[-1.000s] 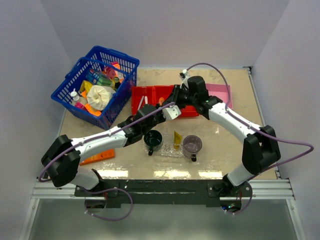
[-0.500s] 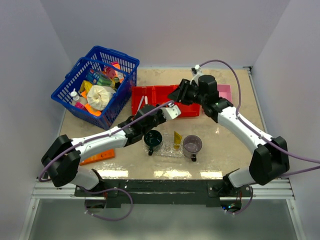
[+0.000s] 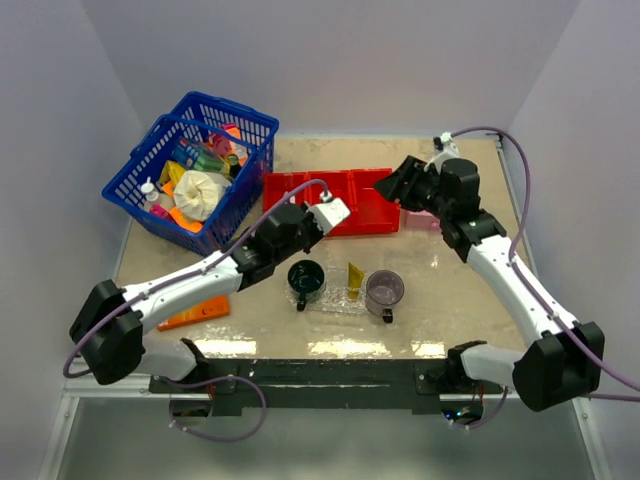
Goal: Prepare toiletry sets of a toothbrush and toothpaste on the tray
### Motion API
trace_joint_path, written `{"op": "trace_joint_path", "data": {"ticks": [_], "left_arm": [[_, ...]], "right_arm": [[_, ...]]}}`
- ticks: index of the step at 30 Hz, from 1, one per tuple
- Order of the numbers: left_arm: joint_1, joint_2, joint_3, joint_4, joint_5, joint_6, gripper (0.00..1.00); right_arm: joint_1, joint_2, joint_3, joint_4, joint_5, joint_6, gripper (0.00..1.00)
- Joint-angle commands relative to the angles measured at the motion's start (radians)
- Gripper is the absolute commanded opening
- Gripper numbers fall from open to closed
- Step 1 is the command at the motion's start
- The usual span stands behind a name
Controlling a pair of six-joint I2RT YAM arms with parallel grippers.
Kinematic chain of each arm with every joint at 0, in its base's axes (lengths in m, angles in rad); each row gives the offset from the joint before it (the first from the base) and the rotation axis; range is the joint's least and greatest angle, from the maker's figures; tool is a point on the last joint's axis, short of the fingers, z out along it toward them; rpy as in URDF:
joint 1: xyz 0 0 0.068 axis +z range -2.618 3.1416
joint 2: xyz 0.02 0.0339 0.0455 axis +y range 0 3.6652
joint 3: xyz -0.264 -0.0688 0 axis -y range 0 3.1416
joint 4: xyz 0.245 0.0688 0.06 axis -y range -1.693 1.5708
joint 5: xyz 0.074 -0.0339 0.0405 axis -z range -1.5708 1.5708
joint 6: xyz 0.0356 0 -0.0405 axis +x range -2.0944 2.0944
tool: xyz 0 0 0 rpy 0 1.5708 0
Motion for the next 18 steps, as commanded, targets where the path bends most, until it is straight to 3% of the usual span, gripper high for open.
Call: {"op": "trace_joint_path", "data": {"ticks": [1,9,18], "left_arm": [[0.001,-0.093,0.148,-0.124,0.044,-0.167,0.0],[0.002,-0.135,0.35,-0.564,0.102,-0.285,0.0],[0.002,-0.129,0.485,-0.868,0.252,-0.443,0.0]], "right_arm": [[-0.009,-0.076,0.008,-0.061,0.092,-0.096,0.61],[-0.012,-0.19,0.037,-0.167,0.187,-0.179,0.65],[-0.012,-0.338,0.014,-0.245,0.291,-0.279,0.65]]}}
